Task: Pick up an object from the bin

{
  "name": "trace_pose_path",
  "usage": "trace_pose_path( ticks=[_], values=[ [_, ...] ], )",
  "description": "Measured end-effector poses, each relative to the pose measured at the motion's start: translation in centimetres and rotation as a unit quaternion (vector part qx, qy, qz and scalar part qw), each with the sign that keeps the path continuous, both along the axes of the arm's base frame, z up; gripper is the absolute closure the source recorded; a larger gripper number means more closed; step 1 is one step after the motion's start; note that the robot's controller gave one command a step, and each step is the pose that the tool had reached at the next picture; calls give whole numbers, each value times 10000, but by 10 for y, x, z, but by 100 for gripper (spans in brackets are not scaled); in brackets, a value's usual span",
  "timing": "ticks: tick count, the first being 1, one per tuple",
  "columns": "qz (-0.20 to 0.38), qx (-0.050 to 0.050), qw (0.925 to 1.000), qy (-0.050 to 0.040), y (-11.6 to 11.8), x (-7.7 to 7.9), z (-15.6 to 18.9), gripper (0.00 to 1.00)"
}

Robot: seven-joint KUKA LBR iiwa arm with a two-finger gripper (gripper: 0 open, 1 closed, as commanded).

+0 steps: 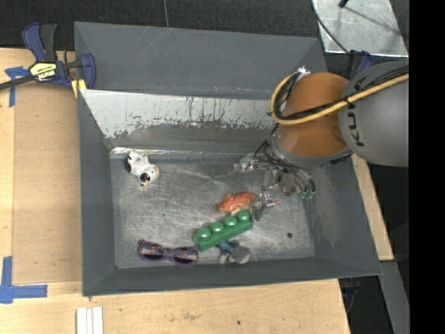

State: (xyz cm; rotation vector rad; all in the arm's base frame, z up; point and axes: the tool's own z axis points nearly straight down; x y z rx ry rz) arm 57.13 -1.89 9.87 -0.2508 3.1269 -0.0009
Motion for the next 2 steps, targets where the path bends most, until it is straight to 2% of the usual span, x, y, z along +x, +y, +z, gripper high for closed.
trace_pose_path(
  ticks=[1,2],
  values=[
    [355,1,9994,-13,19,6,-20,0],
    [565,-8,9984,-69,30,29,-21,100]
  ],
)
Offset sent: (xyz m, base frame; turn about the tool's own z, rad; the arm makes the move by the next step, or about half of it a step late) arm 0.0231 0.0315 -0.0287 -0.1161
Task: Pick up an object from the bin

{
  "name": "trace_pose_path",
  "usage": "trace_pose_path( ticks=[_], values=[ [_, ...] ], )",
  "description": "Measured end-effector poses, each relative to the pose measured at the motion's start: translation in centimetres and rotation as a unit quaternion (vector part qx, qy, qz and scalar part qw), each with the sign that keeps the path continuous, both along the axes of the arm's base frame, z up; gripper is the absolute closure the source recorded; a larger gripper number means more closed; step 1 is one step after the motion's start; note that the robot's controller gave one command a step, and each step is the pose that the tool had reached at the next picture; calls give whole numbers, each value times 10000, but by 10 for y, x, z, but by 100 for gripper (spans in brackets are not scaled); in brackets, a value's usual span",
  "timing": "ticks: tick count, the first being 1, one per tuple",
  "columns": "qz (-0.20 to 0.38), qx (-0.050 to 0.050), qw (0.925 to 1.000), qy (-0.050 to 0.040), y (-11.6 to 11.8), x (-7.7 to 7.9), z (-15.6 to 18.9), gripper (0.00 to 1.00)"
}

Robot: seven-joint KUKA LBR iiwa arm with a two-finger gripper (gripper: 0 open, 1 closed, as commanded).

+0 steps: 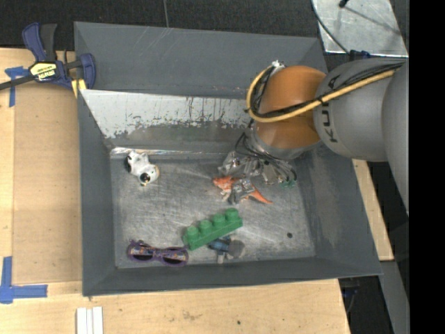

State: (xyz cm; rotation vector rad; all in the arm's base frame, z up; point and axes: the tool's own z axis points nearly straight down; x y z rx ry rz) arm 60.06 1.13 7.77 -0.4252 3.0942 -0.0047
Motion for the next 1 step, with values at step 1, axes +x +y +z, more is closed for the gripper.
trace_pose_path(
  ticks=[1],
  values=[
    [1,0,10000,0,0,0,0,100]
  ],
)
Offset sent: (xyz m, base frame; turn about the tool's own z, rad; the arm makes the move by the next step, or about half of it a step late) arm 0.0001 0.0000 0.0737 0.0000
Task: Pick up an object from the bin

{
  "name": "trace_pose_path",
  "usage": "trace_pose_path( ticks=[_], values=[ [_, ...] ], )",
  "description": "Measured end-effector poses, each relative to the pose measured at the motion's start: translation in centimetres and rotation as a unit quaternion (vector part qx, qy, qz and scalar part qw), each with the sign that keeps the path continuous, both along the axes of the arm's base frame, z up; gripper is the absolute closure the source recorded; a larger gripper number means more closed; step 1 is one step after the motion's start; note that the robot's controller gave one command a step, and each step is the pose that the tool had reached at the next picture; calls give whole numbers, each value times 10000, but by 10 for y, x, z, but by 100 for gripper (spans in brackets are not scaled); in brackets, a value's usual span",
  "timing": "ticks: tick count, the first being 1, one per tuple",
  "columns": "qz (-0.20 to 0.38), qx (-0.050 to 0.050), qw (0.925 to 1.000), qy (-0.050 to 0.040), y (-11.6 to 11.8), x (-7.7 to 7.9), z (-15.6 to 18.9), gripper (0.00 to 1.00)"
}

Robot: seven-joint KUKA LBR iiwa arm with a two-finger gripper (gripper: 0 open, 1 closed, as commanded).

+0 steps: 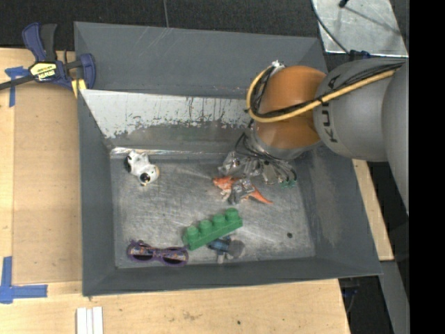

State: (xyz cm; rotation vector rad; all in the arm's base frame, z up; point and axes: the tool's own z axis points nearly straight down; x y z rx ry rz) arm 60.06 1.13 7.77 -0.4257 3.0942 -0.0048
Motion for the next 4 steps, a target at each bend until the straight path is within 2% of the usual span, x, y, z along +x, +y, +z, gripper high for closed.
trace_pose_path(
  ticks=[1,2,4],
  values=[
    [2,-1,10000,26,0,-2,3,100],
    [2,-1,10000,96,0,-4,20,100],
    [0,1,10000,67,0,-2,49,100]
  ],
)
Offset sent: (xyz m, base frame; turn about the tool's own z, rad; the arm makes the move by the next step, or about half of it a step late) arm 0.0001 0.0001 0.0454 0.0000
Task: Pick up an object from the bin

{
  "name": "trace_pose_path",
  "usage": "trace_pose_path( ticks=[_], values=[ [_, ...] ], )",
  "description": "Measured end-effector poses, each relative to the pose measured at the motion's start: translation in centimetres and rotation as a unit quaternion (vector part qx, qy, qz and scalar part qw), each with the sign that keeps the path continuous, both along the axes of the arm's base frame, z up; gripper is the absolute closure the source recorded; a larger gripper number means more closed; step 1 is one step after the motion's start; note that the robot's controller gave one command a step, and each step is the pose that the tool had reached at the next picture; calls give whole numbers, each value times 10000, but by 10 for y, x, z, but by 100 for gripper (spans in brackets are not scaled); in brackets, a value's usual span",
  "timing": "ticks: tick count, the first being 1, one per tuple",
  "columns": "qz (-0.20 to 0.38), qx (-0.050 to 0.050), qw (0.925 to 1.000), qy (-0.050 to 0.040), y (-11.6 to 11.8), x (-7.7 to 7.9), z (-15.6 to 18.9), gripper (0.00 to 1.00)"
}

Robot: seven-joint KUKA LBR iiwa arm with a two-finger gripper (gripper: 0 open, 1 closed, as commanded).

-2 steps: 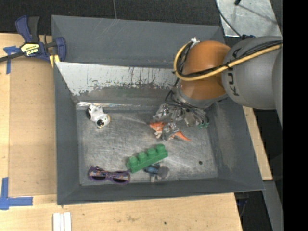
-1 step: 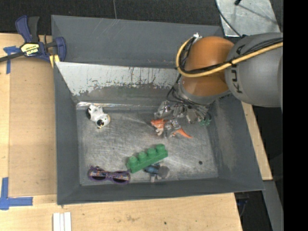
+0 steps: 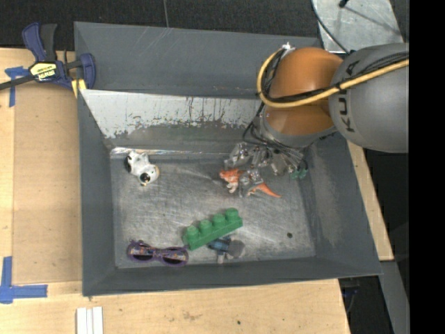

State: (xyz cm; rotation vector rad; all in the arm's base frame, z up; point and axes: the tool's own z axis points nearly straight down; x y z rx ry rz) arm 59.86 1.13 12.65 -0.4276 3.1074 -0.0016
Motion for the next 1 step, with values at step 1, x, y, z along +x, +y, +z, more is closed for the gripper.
trace_pose_path(
  ticks=[1],
  values=[
    [-1,0,10000,21,0,-1,12,100]
  ],
)
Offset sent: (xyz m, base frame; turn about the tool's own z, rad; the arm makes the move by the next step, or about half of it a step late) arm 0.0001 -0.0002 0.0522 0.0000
